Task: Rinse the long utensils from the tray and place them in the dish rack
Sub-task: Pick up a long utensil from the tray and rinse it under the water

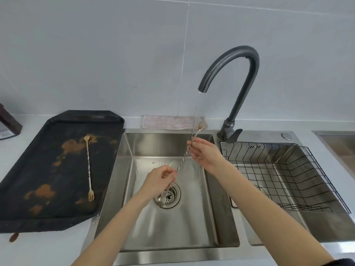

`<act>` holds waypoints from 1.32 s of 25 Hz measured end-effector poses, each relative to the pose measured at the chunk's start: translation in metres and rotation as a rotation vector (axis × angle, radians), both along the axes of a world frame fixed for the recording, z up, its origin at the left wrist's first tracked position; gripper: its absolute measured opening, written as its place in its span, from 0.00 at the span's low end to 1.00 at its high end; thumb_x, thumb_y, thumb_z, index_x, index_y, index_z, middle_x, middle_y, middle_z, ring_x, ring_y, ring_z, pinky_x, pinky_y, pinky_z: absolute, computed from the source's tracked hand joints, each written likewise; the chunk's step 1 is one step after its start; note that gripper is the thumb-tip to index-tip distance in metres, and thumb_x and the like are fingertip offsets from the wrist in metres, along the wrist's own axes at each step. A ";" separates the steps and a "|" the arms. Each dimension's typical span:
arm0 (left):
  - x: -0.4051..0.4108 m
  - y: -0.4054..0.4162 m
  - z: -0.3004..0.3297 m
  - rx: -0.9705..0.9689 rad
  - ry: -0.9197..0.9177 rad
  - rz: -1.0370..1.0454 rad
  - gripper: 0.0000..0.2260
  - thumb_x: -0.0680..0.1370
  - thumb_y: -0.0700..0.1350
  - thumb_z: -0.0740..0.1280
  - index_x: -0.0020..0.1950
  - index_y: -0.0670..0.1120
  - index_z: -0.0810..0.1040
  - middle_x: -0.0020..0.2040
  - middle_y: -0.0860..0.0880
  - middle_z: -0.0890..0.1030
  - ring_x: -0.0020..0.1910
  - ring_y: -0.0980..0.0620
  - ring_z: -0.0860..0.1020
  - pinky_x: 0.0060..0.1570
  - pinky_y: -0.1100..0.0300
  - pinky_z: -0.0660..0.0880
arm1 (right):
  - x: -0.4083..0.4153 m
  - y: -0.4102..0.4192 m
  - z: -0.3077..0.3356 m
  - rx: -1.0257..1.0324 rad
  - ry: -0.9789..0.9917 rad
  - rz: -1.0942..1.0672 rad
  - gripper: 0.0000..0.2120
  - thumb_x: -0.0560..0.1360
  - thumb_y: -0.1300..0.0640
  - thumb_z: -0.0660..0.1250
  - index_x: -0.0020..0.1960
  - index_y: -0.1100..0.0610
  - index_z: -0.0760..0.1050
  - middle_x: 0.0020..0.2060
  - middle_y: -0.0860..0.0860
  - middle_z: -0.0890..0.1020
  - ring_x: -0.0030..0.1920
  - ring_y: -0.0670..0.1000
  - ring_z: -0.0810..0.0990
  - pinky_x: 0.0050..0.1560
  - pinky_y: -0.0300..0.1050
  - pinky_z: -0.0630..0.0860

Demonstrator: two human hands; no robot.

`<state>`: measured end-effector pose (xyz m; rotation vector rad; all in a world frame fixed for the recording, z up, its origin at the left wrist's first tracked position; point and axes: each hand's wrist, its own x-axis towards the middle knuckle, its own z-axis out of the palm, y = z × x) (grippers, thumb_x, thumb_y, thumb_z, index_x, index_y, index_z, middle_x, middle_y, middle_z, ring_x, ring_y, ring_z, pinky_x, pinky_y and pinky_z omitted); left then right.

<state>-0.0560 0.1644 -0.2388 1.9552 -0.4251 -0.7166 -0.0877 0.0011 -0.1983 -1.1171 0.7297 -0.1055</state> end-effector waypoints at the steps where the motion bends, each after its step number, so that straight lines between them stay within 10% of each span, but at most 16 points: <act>1: -0.002 -0.006 -0.002 0.000 0.008 -0.006 0.08 0.75 0.42 0.65 0.38 0.52 0.75 0.33 0.53 0.78 0.30 0.56 0.75 0.29 0.70 0.70 | 0.001 -0.008 0.000 0.001 -0.002 -0.006 0.13 0.77 0.65 0.60 0.61 0.60 0.72 0.49 0.51 0.80 0.48 0.50 0.78 0.44 0.37 0.72; 9: 0.006 -0.023 -0.012 0.016 0.044 0.080 0.09 0.76 0.43 0.63 0.38 0.53 0.76 0.34 0.54 0.78 0.24 0.67 0.75 0.32 0.71 0.71 | 0.031 -0.038 0.007 -0.007 -0.036 0.055 0.12 0.77 0.64 0.61 0.59 0.58 0.73 0.61 0.56 0.78 0.61 0.53 0.77 0.53 0.40 0.72; 19: 0.017 -0.034 -0.012 -0.093 0.136 0.101 0.07 0.78 0.39 0.60 0.42 0.45 0.76 0.35 0.50 0.76 0.32 0.58 0.75 0.27 0.77 0.69 | 0.064 -0.046 0.027 -0.092 -0.179 0.015 0.09 0.76 0.65 0.62 0.54 0.58 0.75 0.39 0.49 0.81 0.33 0.40 0.81 0.36 0.31 0.75; 33: 0.014 -0.034 -0.005 -0.094 0.073 0.091 0.08 0.78 0.38 0.60 0.44 0.45 0.78 0.34 0.51 0.75 0.26 0.63 0.73 0.28 0.78 0.67 | 0.066 -0.049 0.026 -0.073 -0.180 -0.094 0.07 0.77 0.63 0.62 0.45 0.55 0.77 0.38 0.48 0.82 0.35 0.41 0.82 0.35 0.31 0.77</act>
